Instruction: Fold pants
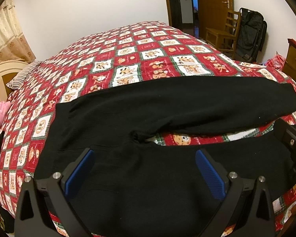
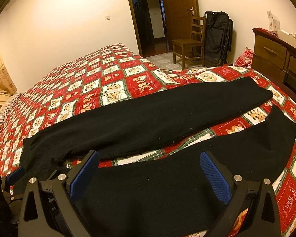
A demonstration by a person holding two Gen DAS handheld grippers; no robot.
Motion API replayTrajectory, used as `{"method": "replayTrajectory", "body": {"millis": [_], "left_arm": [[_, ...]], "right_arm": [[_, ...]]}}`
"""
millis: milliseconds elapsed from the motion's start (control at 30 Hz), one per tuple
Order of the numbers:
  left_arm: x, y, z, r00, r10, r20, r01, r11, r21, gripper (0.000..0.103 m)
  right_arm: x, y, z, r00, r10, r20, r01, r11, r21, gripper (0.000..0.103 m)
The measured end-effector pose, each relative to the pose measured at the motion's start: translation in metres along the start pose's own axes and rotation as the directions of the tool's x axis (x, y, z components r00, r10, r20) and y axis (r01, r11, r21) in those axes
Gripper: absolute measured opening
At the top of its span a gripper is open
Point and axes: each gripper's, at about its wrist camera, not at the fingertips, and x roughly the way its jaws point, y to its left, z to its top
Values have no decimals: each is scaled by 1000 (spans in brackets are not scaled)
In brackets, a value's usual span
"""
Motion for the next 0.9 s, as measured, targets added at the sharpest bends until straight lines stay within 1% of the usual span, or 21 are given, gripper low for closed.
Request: {"method": "replayTrajectory", "body": {"millis": [100,167,200,267,300,367,400,433,467,500,533,600,667,733,833,867,900], "left_arm": [[6,5,1,1000,-6,-16,6,1000,4,103],[11,13,2,999,-28,-30,28,1000,0,103],[13,22,3,998,-43,-37,43,999,-8,103],[18,40,7,998,-56,-42,54,998,-37,103],[21,52,10,998,-52,-42,49,997,-62,103],[29,80,19,998,-30,-49,24,991,-130,103],[34,93,23,998,-25,-53,16,987,-161,103],[42,108,28,998,-23,-58,11,980,-198,103],[48,115,30,998,-14,-62,0,977,-214,103],[55,121,32,997,3,-71,-19,974,-228,103],[65,128,35,996,27,-86,-47,971,-234,103],[78,131,37,993,52,-102,-74,972,-223,103],[93,134,38,989,74,-126,-99,972,-213,103],[103,138,39,987,68,-144,-100,969,-225,103],[118,142,37,983,33,-179,-79,963,-257,103],[123,142,36,981,26,-192,-76,963,-259,103],[127,141,35,978,24,-206,-77,963,-257,103]], "right_arm": [[7,0,6,999,37,-20,-38,999,-25,102],[13,3,14,997,68,-37,-71,994,-85,102],[17,8,21,996,78,-48,-83,987,-134,102],[23,18,33,993,100,-65,-112,970,-218,102],[28,25,42,989,126,-74,-141,955,-262,102],[40,40,55,986,151,-67,-165,924,-344,99],[48,52,62,985,162,-65,-174,900,-400,94],[58,64,66,983,169,-74,-184,878,-441,85],[70,74,71,981,172,-91,-195,858,-475,82],[87,85,77,975,180,-128,-220,838,-499,77],[102,93,80,967,193,-168,-252,828,-501,74],[127,105,86,952,209,-226,-297,818,-493,74],[151,118,90,947,202,-248,-307,796,-522,74],[167,127,89,942,202,-268,-321,771,-549,74],[192,133,86,921,201,-333,-367,731,-575,73],[198,135,84,916,194,-352,-377,719,-584,72],[205,136,81,911,186,-368,-385,707,-593,67]]}}
